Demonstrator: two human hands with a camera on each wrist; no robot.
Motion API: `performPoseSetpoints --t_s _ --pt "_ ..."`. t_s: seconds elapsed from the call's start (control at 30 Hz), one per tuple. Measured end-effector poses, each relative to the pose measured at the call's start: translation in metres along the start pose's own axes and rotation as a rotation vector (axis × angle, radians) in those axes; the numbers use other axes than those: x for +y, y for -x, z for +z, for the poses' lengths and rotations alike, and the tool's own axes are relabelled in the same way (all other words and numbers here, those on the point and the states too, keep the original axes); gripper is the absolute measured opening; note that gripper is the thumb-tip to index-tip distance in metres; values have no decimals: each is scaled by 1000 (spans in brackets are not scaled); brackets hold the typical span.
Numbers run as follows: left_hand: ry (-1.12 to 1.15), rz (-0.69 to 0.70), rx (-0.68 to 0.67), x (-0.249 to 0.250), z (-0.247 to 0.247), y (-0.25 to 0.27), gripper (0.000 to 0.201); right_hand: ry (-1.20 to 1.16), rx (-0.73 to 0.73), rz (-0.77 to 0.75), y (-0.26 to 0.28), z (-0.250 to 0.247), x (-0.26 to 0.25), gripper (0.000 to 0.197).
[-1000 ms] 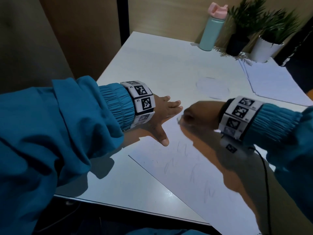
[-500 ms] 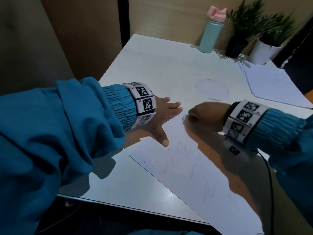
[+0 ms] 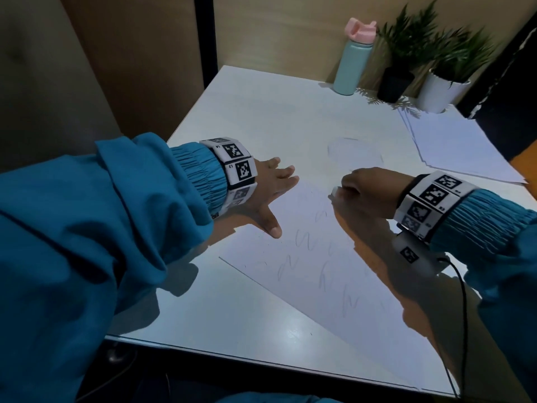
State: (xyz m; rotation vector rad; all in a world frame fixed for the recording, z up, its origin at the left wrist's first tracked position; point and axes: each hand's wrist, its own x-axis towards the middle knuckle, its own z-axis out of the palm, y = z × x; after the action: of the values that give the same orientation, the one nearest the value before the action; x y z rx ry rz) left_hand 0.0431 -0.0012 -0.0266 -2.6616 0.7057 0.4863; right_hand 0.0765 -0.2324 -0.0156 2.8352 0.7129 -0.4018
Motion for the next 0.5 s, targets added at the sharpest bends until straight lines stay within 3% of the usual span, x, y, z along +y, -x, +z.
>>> performPoseSetpoints --t_s 0.2,0.27,0.4,0.47,0.5 --pt "50 -1 51 -5 -1 -5 129 -68 -2 -4 -3 16 -5 38" --pt "83 51 98 4 -3 -2 131 -78 -2 -10 -3 19 -6 32" --pt "191 194 38 39 -1 -1 126 -88 -22 -22 -3 19 -6 25" --pt "184 107 26 41 10 -4 134 -88 -28 -20 -3 18 -6 25" --pt "202 -14 18 36 14 -3 137 -85 -36 -18 -3 18 -6 28"
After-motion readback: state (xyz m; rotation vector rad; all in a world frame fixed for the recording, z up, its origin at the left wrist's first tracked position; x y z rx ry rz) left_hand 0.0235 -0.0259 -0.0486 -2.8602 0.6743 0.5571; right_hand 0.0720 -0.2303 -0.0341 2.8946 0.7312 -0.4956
